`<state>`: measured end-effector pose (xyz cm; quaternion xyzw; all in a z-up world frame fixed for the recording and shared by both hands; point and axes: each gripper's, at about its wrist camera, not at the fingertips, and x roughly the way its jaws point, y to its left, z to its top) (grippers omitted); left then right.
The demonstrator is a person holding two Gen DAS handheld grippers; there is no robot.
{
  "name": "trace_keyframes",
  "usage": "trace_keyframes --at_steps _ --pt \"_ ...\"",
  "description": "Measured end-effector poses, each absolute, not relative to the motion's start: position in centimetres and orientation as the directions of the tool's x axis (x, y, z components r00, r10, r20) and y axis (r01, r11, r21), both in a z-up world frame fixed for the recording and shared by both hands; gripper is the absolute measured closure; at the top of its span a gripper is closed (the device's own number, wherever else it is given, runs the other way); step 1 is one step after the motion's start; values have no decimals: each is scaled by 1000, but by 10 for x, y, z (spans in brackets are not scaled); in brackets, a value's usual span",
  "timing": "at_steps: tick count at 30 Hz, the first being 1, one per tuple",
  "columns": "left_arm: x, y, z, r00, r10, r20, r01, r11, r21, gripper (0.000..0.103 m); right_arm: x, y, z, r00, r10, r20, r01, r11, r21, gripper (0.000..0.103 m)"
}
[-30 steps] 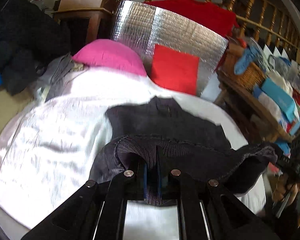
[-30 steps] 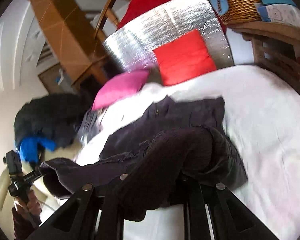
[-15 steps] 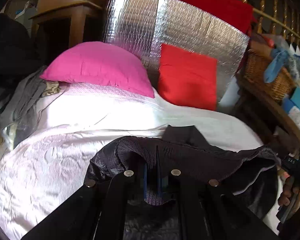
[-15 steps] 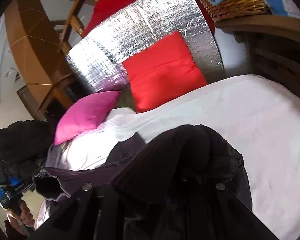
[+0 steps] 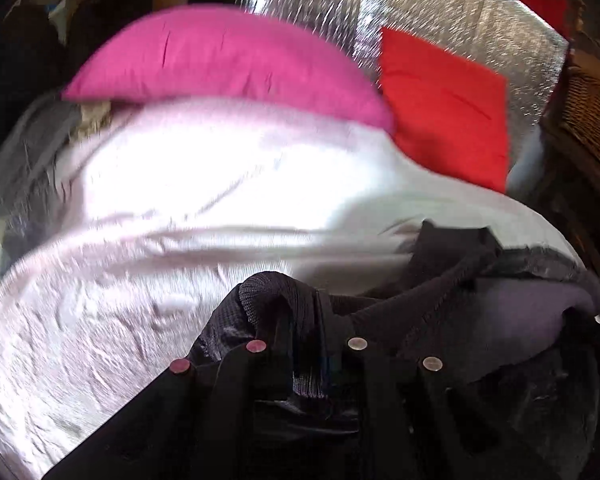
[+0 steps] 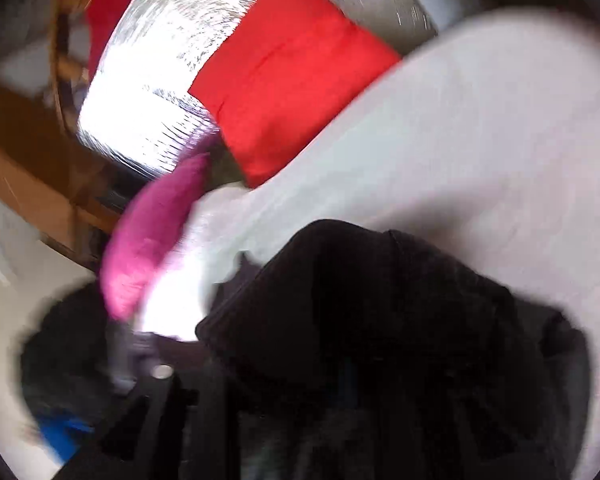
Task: Fold large clothes
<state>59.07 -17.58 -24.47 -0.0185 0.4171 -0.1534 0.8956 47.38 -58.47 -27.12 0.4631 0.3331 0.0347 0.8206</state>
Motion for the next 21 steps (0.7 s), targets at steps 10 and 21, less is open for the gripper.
trace_keyframes --at_steps 10,21 --pt "533 -113 -168 750 -283 -597 151 953 -263 24 357 -595 -215 867 437 -241 36 427 903 14" --pt "348 -88 -218 577 -434 -692 156 890 -428 23 233 -527 -249 812 419 -406 195 460 866 14"
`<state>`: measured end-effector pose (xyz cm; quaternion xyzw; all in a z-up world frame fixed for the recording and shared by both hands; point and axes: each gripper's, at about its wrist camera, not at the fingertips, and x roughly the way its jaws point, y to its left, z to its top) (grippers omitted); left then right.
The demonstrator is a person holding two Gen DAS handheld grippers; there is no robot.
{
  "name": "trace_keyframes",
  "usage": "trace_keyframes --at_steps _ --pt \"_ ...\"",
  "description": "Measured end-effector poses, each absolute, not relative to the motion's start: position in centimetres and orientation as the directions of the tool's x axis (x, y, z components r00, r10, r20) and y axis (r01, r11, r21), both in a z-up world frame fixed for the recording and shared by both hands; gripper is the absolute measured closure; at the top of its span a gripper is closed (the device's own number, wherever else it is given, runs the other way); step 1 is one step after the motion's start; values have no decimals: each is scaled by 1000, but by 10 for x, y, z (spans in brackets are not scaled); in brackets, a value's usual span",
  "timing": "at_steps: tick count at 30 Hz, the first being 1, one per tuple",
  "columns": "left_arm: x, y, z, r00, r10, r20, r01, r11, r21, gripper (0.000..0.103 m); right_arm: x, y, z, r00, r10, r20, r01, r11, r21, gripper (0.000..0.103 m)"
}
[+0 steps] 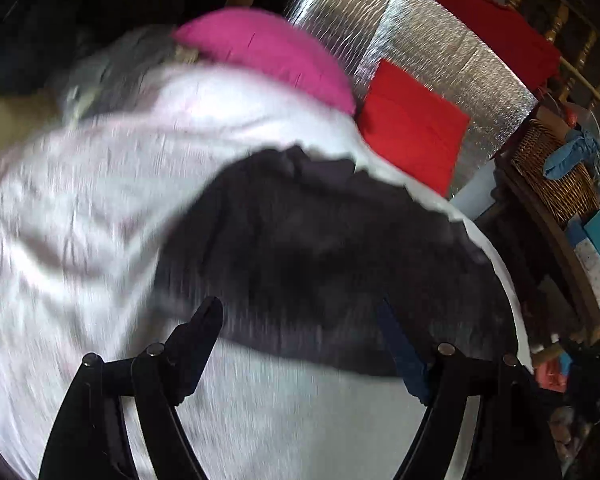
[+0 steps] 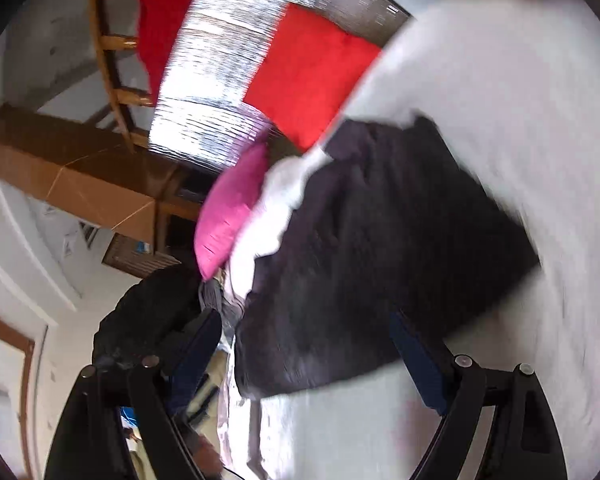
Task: Fold large clothes
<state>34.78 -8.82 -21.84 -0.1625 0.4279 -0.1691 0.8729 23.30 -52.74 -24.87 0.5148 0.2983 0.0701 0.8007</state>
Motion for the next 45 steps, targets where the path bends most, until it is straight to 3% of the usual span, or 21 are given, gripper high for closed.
trace_keyframes --at_steps 4,11,19,20,22,24,25,27,35,39,45 --pt "351 -76 -249 532 -414 -739 39 883 -467 23 234 -514 -272 797 390 -460 274 445 852 14" --pt "393 -68 -274 588 -336 -735 -98 873 -478 20 272 -517 -308 767 245 -593 408 528 745 14" --pt "425 -63 -279 662 -308 -683 -170 826 -537 17 305 -540 -316 839 111 -532 410 513 754 13" --pt "429 -61 -278 670 -301 -678 -175 824 -538 20 310 -543 -315 846 83 -526 410 530 743 13" --pt "436 -59 -277 684 -292 -668 -179 821 -542 36 317 -544 -314 846 41 -532 417 572 706 20" --pt "439 -65 -275 692 -297 -658 -154 829 -537 64 319 -546 -313 832 30 -553 429 598 677 45" --pt "439 -70 -269 703 -293 -648 -124 847 -518 69 321 -547 -309 829 43 -557 420 610 672 57" --pt "434 -79 -258 728 -258 -636 -85 885 -457 85 325 -543 -300 825 38 -563 411 643 646 64" --pt "397 -71 -234 713 -283 -641 -30 901 -432 89 288 -536 -280 804 68 -591 411 655 634 69" --pt "348 -55 -236 665 -342 -664 20 897 -442 89 241 -532 -269 763 103 -638 400 700 592 69" --pt "258 -45 -244 658 -315 -684 86 934 -346 86 149 -521 -283 729 180 -661 375 702 605 69"
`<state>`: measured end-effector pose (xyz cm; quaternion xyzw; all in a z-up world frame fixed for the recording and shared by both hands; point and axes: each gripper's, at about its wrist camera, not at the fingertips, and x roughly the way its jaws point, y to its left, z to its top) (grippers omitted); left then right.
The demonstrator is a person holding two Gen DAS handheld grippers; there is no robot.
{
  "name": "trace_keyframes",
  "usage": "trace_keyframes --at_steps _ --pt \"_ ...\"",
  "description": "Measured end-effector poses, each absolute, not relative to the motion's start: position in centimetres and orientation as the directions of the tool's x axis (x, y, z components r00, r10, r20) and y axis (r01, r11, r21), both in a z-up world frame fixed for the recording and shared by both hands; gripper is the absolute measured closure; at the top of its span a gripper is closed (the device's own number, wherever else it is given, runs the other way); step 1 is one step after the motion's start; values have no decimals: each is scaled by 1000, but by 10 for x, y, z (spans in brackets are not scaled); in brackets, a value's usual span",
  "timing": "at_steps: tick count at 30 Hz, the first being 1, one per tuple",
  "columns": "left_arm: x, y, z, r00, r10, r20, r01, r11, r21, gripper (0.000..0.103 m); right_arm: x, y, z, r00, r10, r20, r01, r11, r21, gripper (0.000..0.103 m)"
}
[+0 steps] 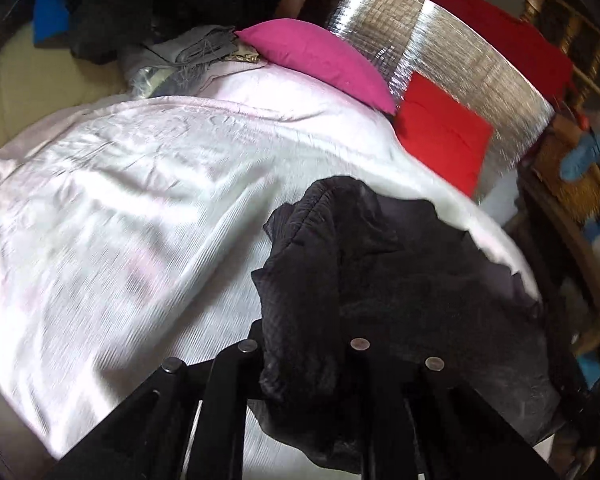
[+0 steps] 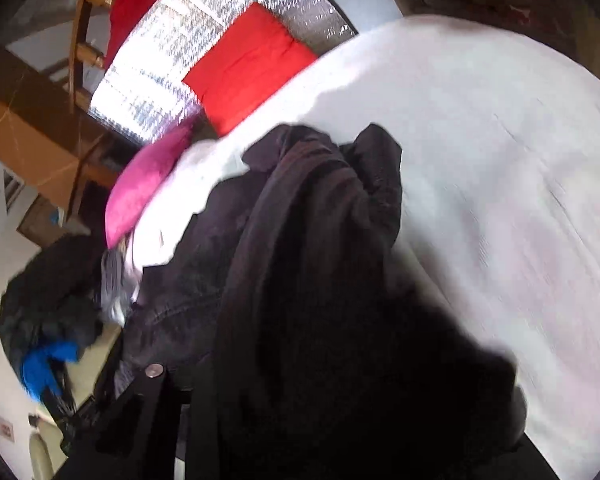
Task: Fold large clothes
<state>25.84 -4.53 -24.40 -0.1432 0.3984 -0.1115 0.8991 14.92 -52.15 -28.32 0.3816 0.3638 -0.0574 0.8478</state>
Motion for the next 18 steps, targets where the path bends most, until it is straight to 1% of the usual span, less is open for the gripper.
trace_keyframes --at_steps 1,2,3,4,5,6,7,8,10,11,12,13,14,15,16,17,18 --pt "247 -45 -246 656 -305 -691 94 941 -325 84 140 -520 -287 727 181 -663 377 702 605 68" --pt "240 -45 -248 654 -294 -697 98 947 -307 79 124 -517 -291 724 183 -665 380 699 607 64" --pt "232 -44 -249 650 -277 -708 100 954 -282 73 114 -516 -294 720 188 -668 383 695 609 62" --pt "226 -42 -249 639 -266 -721 98 959 -266 69 109 -515 -295 714 192 -673 390 689 610 50" --pt "222 -40 -249 626 -257 -736 95 962 -255 59 99 -515 -297 690 199 -695 415 678 606 37" --pt "218 -36 -246 603 -251 -757 91 965 -248 49 91 -515 -297 671 212 -710 430 668 607 37" --pt "214 -31 -241 584 -266 -767 101 961 -257 47 85 -516 -298 663 227 -713 432 662 613 37" --pt "210 -26 -237 576 -281 -768 112 957 -266 46 78 -515 -296 656 251 -712 425 657 623 37" --pt "199 -13 -219 578 -296 -761 139 954 -265 44 58 -511 -285 604 266 -751 410 704 579 37" --pt "197 -10 -211 588 -297 -752 151 954 -258 39 50 -508 -275 576 267 -772 384 746 545 37" --pt "199 -8 -199 605 -293 -740 166 956 -243 31 45 -507 -263 562 270 -782 351 778 521 37" --pt "203 -8 -190 617 -287 -733 174 958 -228 27 41 -506 -251 563 268 -782 321 801 506 37" --pt "213 -10 -179 632 -283 -721 184 959 -216 24 38 -508 -235 586 251 -770 297 818 493 37" --pt "223 -14 -171 644 -282 -711 185 959 -213 23 38 -511 -219 621 229 -750 286 824 489 37" --pt "239 -20 -164 655 -280 -702 182 960 -214 22 41 -516 -207 655 211 -725 278 825 491 34" --pt "252 -25 -161 656 -283 -699 184 959 -216 18 50 -518 -196 685 197 -701 268 827 495 28" --pt "270 -33 -161 648 -288 -706 191 958 -215 16 64 -524 -184 727 165 -666 260 832 490 25"
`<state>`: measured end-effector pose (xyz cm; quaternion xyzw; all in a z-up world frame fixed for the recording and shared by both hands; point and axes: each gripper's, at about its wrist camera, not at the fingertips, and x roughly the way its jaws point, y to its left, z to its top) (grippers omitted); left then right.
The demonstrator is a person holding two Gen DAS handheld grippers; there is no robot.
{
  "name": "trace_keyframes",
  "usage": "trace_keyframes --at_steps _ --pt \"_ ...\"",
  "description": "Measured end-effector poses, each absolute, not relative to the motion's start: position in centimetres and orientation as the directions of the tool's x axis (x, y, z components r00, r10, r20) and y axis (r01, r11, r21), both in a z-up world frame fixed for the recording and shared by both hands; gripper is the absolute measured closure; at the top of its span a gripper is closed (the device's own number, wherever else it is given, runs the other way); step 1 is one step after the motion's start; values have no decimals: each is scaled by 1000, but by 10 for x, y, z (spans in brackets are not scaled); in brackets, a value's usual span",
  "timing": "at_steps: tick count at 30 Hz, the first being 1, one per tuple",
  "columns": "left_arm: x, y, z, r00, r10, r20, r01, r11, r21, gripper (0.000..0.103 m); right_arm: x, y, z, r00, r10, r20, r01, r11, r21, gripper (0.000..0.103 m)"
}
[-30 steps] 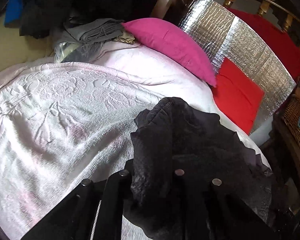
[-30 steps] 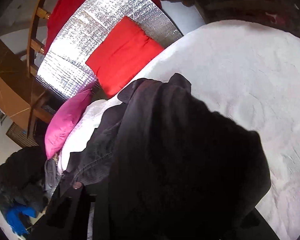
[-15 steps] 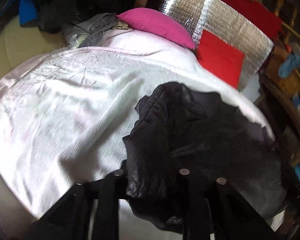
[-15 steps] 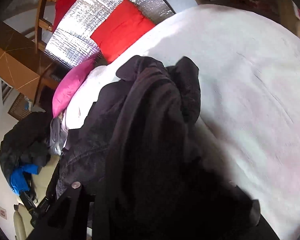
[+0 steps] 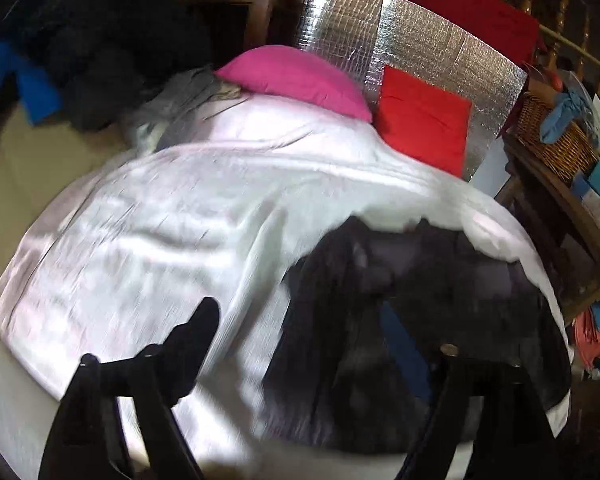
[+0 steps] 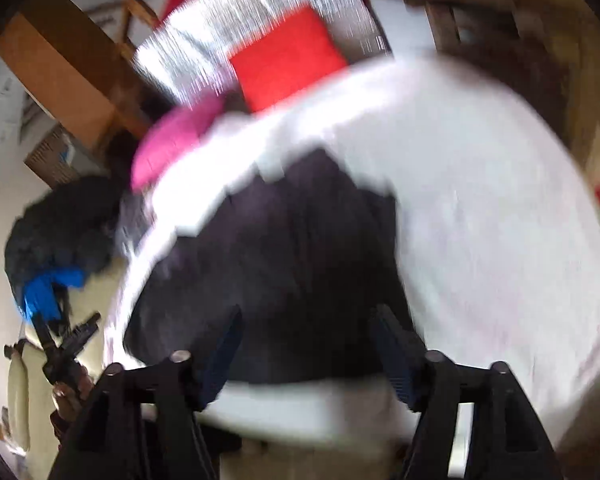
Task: Fold large clothes
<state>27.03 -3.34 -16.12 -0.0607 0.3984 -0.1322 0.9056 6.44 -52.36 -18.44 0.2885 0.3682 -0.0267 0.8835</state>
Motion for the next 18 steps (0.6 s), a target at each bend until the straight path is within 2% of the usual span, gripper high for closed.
trace_keyframes --at_steps 2,6,8,13,14,15,16,17,18 --pt "312 -53 -171 608 -282 -743 178 959 -219 16 98 -531 -179 752 119 -648 278 835 475 22" --pt "372 -76 -209 520 -278 -808 119 960 -254 16 192 -535 -201 707 75 -704 311 860 404 22" --pt "386 -84 -220 510 -277 -815 100 959 -264 16 231 -535 -216 685 34 -728 331 875 353 22" --pt "408 -104 -239 470 -322 -822 146 947 -288 18 292 -550 -254 629 36 -777 344 883 320 22" --pt "413 -108 -243 447 -327 -833 153 945 -289 24 300 -557 -263 606 35 -794 352 884 308 22" --pt "418 -111 -251 410 -345 -844 153 939 -309 36 314 -561 -275 567 44 -822 364 883 298 22" --pt "421 -110 -257 382 -369 -847 147 929 -338 41 318 -561 -282 553 53 -832 370 879 302 25" --pt "421 -111 -261 369 -378 -849 143 926 -350 46 321 -561 -287 547 59 -835 373 876 307 50" --pt "422 -111 -263 368 -377 -850 148 926 -346 52 323 -558 -290 539 43 -841 375 882 285 66"
